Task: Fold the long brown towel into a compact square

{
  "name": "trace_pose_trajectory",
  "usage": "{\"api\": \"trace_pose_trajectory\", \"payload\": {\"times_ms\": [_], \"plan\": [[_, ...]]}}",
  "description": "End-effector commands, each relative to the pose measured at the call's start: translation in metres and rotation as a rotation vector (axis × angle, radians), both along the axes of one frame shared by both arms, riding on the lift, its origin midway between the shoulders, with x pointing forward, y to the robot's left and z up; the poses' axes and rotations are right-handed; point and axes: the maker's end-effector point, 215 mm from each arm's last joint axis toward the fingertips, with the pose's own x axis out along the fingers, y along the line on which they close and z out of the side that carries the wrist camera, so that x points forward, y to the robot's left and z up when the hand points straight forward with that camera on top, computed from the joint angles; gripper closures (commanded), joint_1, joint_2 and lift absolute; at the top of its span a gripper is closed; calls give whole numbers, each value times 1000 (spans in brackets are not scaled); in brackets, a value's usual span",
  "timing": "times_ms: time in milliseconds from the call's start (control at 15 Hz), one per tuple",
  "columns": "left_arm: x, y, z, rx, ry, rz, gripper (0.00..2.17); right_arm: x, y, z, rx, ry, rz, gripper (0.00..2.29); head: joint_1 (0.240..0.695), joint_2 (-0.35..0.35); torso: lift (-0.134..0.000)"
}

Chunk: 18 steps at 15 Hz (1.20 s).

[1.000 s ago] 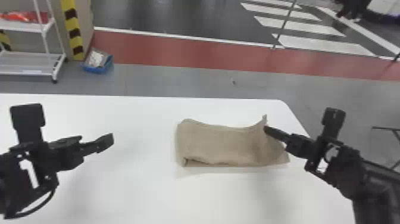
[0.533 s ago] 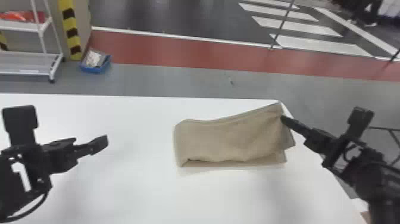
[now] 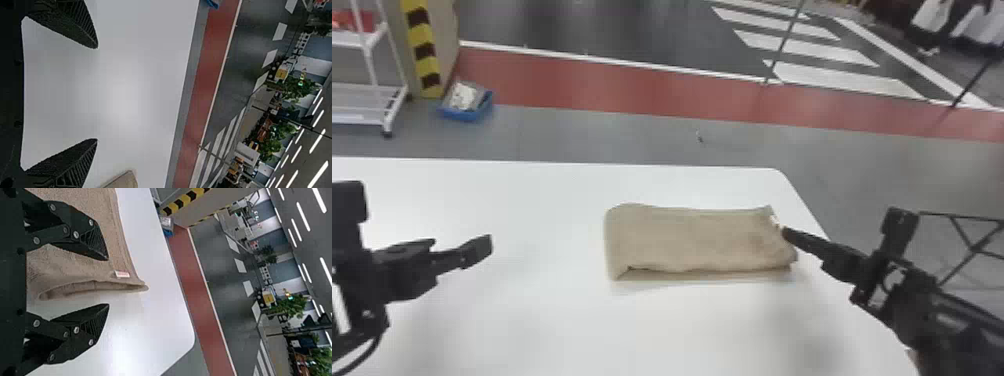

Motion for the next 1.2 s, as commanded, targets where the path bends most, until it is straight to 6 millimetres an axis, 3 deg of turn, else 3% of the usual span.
{"api": "trace_pose_trajectory", "payload": {"times_ms": [0, 267, 600, 800, 1133], "plan": [[-2, -7, 0, -5, 2, -12, 26, -14, -14, 27, -16, -59, -47, 49, 695, -350, -124], [-10, -48, 2, -24, 2, -69, 26, -42, -37, 35, -25, -82, -92, 49, 695, -350, -124], [-23, -110, 4, -51, -4, -96, 33, -62, -38, 30, -62, -108, -85, 63, 695, -350, -124], [-26, -149, 10, -13, -69, -86, 208, -70, -34, 24, -73, -123, -79, 63, 695, -350, -124], [-41, -193, -1, 23, -132, -96, 272, -78, -27, 17, -71, -136, -69, 66, 695, -350, -124]]}}
